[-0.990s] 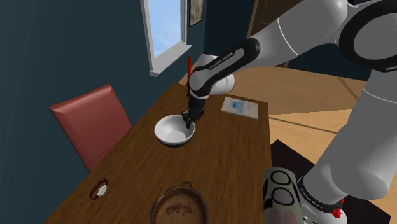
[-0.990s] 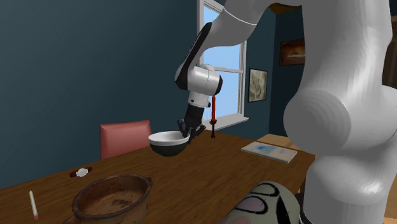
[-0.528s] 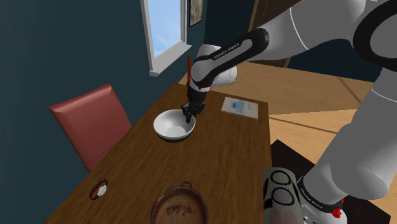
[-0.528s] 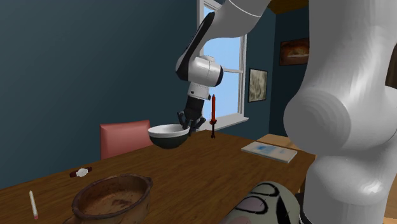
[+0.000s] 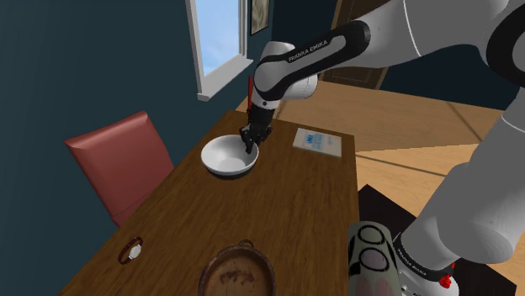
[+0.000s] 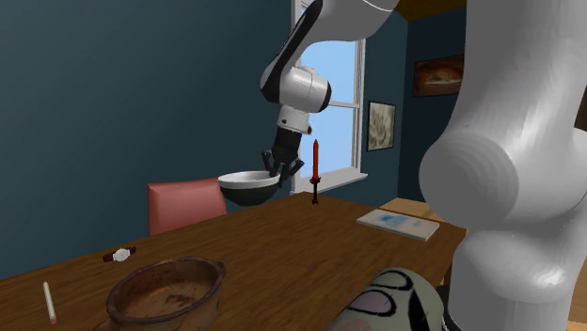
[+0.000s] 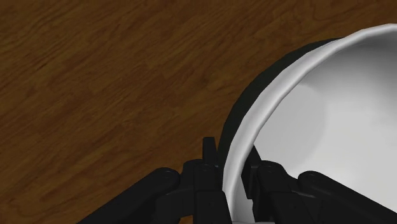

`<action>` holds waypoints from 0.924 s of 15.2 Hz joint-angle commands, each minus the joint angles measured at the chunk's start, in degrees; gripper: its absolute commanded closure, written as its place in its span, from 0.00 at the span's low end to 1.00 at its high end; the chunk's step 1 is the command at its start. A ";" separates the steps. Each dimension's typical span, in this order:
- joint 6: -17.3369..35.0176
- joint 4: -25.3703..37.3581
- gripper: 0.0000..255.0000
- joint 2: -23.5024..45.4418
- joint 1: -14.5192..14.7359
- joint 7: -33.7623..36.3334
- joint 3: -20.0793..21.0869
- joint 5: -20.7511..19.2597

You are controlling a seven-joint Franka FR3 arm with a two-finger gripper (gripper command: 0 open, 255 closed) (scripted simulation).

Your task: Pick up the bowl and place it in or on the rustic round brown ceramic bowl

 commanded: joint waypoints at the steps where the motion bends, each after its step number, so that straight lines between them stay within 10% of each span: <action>1: -1.38 0.56 1.00 -0.88 -0.05 0.46 -0.07 -0.31; 14: 1.92 -16.68 1.00 -17.80 6.08 10.80 6.64 2.58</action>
